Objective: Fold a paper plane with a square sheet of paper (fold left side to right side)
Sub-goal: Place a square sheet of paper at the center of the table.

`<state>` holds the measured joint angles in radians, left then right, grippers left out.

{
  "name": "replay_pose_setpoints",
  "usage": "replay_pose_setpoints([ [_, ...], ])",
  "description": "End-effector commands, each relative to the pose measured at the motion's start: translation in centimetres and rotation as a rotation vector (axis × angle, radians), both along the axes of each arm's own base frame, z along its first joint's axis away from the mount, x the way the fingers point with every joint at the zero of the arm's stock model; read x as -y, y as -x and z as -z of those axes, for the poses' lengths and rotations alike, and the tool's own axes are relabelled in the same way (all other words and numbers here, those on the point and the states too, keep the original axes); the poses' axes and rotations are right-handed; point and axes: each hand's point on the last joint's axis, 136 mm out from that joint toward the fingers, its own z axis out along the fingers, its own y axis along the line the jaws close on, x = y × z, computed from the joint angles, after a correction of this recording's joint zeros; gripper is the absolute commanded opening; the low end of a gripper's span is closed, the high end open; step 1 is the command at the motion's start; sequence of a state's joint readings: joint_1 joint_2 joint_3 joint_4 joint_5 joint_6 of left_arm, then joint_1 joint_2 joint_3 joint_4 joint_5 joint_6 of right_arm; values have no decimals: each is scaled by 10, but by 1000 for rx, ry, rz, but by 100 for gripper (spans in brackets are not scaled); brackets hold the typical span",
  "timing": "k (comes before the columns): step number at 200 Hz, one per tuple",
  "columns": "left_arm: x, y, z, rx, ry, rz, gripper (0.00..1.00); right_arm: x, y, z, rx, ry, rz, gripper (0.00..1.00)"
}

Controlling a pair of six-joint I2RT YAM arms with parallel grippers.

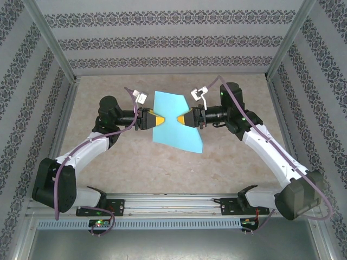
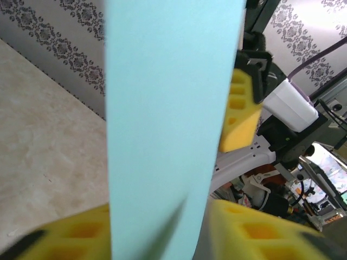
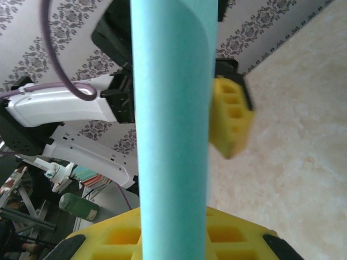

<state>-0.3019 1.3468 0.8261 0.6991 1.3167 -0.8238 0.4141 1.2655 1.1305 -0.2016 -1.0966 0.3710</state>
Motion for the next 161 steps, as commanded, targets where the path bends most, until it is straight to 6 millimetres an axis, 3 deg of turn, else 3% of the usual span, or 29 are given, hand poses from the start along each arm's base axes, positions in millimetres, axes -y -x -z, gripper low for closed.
replay_pose_setpoints([
  [1,3,6,-9,57,7,33,12,6,-9,2,34,24,43,22],
  [14,3,3,-4,45,-5,20,0,11,-12,8,29,38,69,25],
  [42,3,-9,17,-31,-58,-51,0,22,-19,20,26,87,146,40],
  [68,0,-23,53,-165,-135,-133,0,42,-35,41,7,171,295,57],
  [84,-2,-28,82,-253,-182,-175,0,58,-47,62,-28,230,406,65],
  [112,-5,-30,137,-406,-261,-213,0,81,-64,104,-120,331,582,71],
  [161,-16,-19,235,-576,-484,-271,0,94,-73,172,-283,385,738,67],
])
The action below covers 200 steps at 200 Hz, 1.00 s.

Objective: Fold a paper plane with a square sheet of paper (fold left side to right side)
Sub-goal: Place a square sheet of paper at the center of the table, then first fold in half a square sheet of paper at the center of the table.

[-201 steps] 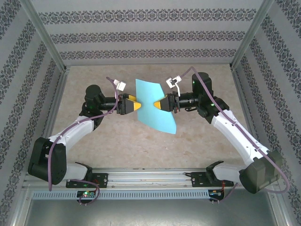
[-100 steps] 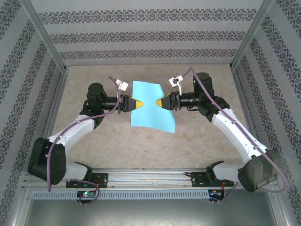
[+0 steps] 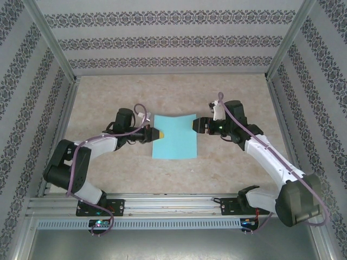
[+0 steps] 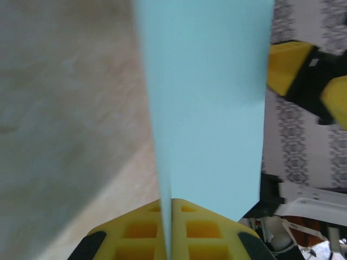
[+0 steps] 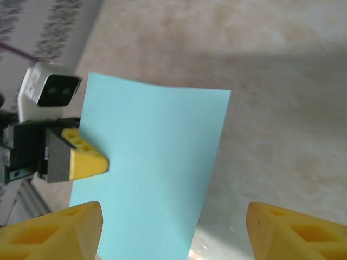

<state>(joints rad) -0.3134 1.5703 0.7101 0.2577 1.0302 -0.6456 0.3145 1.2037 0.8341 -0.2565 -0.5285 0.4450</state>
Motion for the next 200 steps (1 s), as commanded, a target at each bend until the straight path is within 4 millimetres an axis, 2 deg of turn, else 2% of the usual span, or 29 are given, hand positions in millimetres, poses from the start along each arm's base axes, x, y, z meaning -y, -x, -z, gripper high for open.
replay_pose_setpoints([
  [1,-7,11,45,-59,-146,1,0,9,-14,26,-45,20,140,66],
  [17,-14,15,69,-97,-224,-4,0,5,-11,45,-104,35,150,57],
  [33,-16,16,79,-116,-249,-13,0,-2,-8,62,-155,53,138,47],
  [60,-20,15,86,-130,-274,-29,0,-17,-2,89,-235,68,131,28],
  [96,-20,14,86,-140,-278,-39,0,-36,6,125,-349,86,117,4],
  [120,-21,15,86,-143,-283,-41,1,-39,12,146,-406,124,121,0],
  [157,-19,15,82,-153,-270,-38,8,-36,21,174,-474,193,127,0],
  [200,-14,12,59,-142,-226,-39,26,-30,30,193,-517,259,123,0],
])
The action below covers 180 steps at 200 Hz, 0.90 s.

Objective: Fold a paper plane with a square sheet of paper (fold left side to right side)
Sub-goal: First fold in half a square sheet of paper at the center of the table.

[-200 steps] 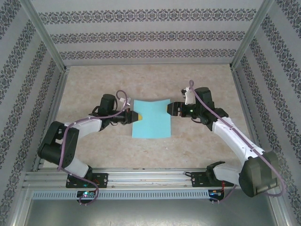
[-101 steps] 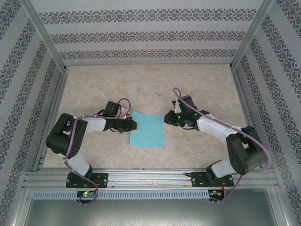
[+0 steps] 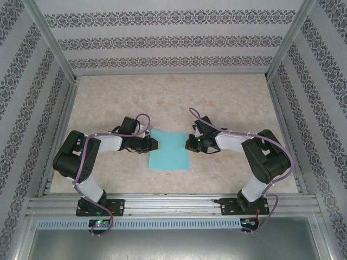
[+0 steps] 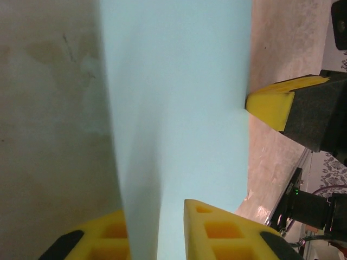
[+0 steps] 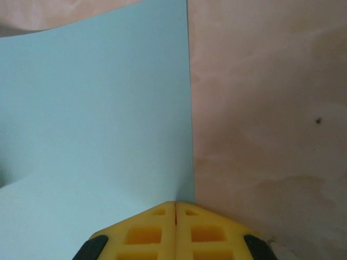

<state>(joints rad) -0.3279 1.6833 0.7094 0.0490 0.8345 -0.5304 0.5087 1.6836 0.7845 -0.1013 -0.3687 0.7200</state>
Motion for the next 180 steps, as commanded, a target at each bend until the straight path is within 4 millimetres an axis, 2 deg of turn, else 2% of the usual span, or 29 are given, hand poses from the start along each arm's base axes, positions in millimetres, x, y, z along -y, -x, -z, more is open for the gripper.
replay_pose_setpoints([
  [1,8,0,-24,17,37,19,26,10,12,25,-61,90,1,0],
  [49,16,-1,-52,33,86,25,40,11,15,32,-72,116,-14,0],
  [96,30,-6,-63,33,113,31,50,8,16,35,-79,123,-29,0],
  [141,49,-9,-55,16,131,58,56,4,13,31,-60,109,-34,0],
  [180,59,-12,-43,0,151,60,58,-2,10,23,-37,80,-40,0],
])
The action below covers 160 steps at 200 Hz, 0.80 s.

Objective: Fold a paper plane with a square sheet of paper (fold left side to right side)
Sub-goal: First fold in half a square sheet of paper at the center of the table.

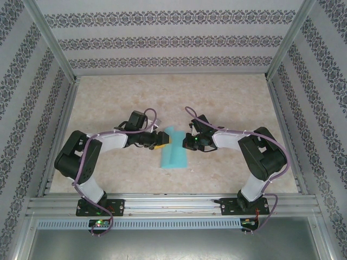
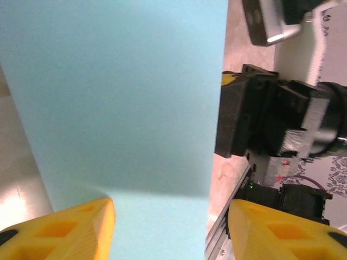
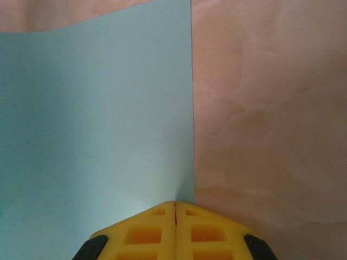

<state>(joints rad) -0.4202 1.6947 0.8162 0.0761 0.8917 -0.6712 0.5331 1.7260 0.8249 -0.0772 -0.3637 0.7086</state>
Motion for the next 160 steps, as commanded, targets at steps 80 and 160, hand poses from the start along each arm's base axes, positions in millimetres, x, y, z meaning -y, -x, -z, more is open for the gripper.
replay_pose_setpoints([
  [80,12,-10,15,1,-6,-16,32,-1,7,-5,21,-9,0,0],
  [160,11,-11,20,-6,-17,-21,20,16,6,-42,137,-91,29,25],
])
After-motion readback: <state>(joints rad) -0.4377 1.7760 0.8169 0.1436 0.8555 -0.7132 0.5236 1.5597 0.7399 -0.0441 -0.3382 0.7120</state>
